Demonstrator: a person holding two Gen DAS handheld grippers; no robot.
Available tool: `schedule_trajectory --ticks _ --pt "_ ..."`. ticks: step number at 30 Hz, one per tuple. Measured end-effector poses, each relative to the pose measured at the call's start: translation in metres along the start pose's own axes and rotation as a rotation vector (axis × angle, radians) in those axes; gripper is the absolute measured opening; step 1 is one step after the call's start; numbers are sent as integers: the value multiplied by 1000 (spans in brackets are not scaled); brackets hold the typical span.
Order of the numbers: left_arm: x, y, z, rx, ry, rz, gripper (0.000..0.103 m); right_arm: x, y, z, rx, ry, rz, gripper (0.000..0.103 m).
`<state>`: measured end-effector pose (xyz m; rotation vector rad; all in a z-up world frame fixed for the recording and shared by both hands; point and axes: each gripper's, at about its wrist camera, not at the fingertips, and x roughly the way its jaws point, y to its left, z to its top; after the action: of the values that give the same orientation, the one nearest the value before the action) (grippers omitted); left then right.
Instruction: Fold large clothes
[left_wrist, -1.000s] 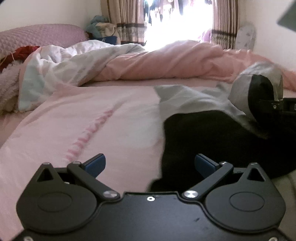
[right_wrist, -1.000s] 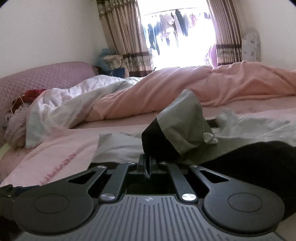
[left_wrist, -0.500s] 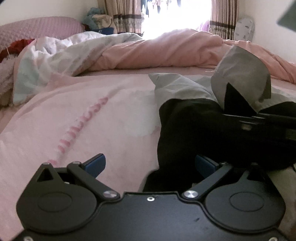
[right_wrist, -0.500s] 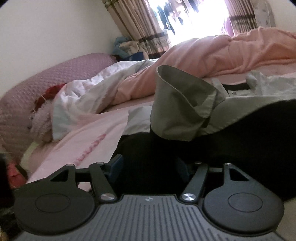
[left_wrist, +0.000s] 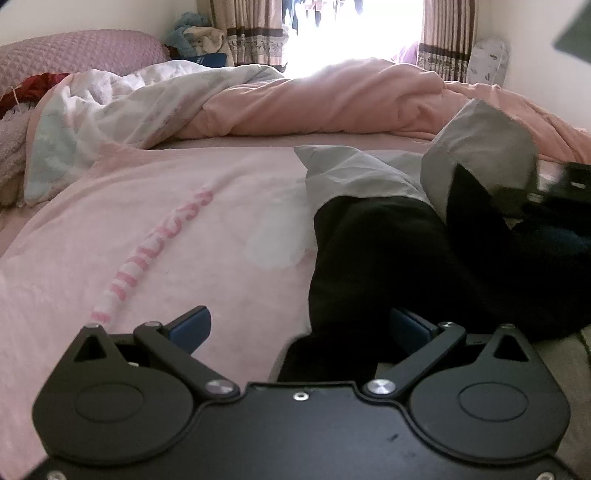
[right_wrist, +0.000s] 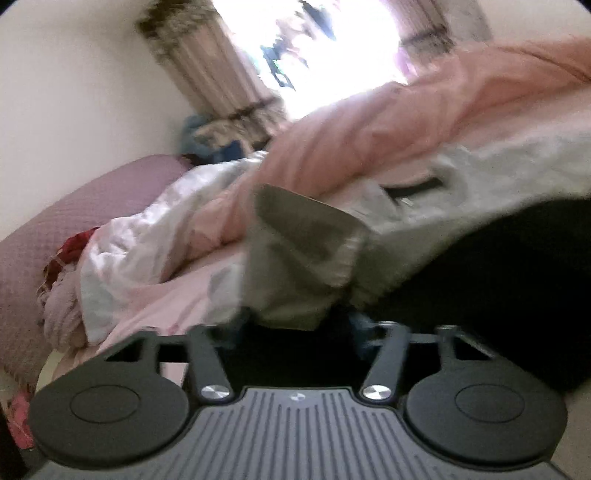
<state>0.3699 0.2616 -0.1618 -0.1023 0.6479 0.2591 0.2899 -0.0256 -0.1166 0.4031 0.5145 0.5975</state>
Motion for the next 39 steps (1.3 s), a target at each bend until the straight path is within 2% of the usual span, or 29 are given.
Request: schedule_trajectory --ticks 2,3,5,6,7,10,14,15,17,18,20,21,22,24,25,27,28,30,31,33,34,35,36,37,38,39 --pt "1 0 0 -5 2 -3 103 6 13 4 -49 -32 34 54" --pt "1 1 0 -7 3 -4 103 9 18 6 -68 -21 98 54" --pt "0 1 0 -5 0 -1 103 13 23 6 -91 52 287 57" --pt "0 0 0 -3 -1 1 103 10 22 4 -92 68 336 57" --pt "1 0 0 -1 0 2 103 7 20 2 -88 57 334 57" --pt "2 -1 -1 -4 2 2 103 -5 7 4 -42 11 217 57" --pt "2 -1 0 -7 1 2 103 -13 -13 10 82 -99 129 56" --pt "2 -1 0 -7 0 3 103 -8 -13 13 94 -97 107 56" --pt "2 -1 0 -4 -2 4 103 16 -4 14 71 -30 123 53" --pt "2 -1 -1 -4 -3 5 103 33 3 11 42 40 145 53" --pt "2 0 -1 -9 -1 9 103 68 11 -4 -3 204 127 49" --pt "3 0 -1 -10 1 15 103 75 10 -12 -16 228 116 49" --pt "3 0 -1 -12 2 20 103 72 7 -14 -10 207 133 47" --pt "3 1 -1 -19 5 15 103 62 2 -2 27 225 157 39" --pt "3 0 0 -18 2 13 103 48 -1 7 30 180 169 39" --pt "2 -1 0 -8 -5 18 103 21 -6 21 -7 85 138 39" --pt "2 -1 -1 -5 -4 20 103 8 -12 30 -28 31 99 39" --pt "2 -1 0 -9 -2 19 103 -8 -31 45 -40 -49 -33 40" --pt "2 -1 0 -12 -1 18 103 -8 -45 51 -31 -62 -113 40" --pt "2 -1 0 -17 2 16 103 12 -73 55 24 -5 -172 40" --pt "2 -2 0 -18 3 15 103 26 -86 51 55 36 -201 34" --pt "2 -1 0 -21 3 15 103 39 -101 42 83 62 -222 22" --pt "3 -1 -1 -24 5 13 103 39 -109 33 94 24 -210 19" --pt "4 0 -1 -27 7 11 103 37 -113 35 120 23 -192 20" --pt "6 1 -1 -32 16 10 103 35 -114 44 133 40 -170 21" --pt "6 1 0 -38 24 8 103 29 -113 50 123 13 -160 21"
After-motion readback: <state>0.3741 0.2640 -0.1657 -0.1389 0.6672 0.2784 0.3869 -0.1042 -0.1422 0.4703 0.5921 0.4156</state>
